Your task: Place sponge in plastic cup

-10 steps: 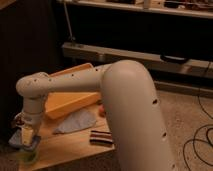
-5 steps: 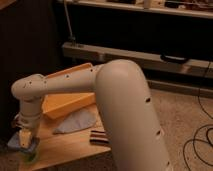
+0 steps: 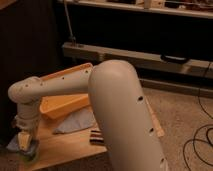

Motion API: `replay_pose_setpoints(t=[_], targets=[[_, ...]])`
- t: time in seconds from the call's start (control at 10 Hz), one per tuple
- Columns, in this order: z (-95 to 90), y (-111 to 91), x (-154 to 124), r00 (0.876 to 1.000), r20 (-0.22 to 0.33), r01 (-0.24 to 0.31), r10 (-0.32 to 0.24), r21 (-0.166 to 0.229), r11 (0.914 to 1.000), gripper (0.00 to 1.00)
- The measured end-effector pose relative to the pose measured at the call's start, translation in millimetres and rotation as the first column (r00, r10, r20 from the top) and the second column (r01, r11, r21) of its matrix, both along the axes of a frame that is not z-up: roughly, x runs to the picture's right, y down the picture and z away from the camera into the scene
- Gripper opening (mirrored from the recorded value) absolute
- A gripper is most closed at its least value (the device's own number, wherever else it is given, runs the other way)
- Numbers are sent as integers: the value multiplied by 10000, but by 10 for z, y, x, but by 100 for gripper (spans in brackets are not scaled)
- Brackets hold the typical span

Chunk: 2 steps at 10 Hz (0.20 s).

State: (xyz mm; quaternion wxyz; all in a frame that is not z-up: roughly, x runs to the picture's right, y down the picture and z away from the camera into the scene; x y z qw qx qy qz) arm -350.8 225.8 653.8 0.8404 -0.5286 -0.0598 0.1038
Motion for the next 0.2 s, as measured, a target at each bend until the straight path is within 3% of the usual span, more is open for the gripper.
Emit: replay_pose_setpoints(t=[0.2], targets=[[18,55,-5,9999,-62,142,-142,-26,9999,0]])
